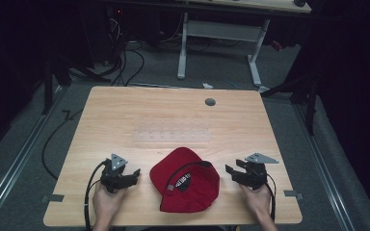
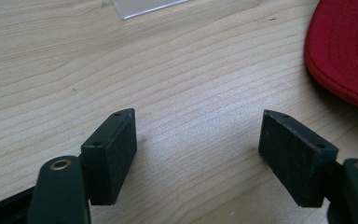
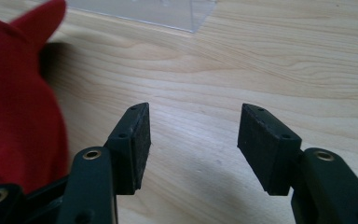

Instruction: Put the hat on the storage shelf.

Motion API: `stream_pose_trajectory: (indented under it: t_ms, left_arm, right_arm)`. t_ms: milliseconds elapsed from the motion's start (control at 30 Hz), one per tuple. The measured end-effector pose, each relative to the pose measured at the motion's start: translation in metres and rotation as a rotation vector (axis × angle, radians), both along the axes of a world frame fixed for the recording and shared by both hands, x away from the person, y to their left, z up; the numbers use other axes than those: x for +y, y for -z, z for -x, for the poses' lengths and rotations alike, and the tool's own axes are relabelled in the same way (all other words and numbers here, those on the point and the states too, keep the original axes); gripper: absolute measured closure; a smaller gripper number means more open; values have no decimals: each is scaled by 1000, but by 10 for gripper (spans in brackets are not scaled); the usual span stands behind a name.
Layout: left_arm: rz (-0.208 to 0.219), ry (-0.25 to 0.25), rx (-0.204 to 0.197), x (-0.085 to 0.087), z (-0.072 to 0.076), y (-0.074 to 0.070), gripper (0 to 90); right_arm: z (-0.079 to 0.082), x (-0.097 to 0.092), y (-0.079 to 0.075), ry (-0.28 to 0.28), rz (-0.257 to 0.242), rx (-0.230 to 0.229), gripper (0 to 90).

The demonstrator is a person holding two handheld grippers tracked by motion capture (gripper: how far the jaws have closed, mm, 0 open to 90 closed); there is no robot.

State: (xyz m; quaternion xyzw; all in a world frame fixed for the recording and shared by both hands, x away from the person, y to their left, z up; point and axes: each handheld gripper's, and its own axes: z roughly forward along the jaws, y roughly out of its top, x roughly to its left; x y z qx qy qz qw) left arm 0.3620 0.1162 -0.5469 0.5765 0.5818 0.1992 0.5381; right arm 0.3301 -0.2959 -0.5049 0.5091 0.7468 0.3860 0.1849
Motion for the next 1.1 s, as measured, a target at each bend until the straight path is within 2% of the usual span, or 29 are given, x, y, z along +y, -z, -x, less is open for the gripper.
stream_pose_trajectory:
  t_ms: [33, 233, 400, 600, 700, 833, 1100]
  left_arm:
    - [0, 0, 0, 0, 0, 0, 280]
    - [0, -1, 0, 0, 0, 0, 280]
    - [-1, -3, 0, 0, 0, 0, 280]
    - [1, -8, 0, 0, -1, 0, 280]
    - [0, -10, -1, 0, -1, 0, 280]
    - [0, -10, -1, 0, -1, 0, 280]
    - [0, -11, -1, -1, -1, 0, 280]
  right_arm:
    - [2, 1, -4, -13, -16, -4, 441]
    - [7, 4, -16, -52, -29, -37, 441]
    - [11, 8, -25, -103, -101, -28, 437]
    - [14, 13, -33, -138, -108, -56, 437]
    - [16, 17, -35, -157, -110, -53, 436]
    - [19, 24, -37, -191, -109, -80, 445]
    - [16, 34, -35, -237, -91, -55, 444]
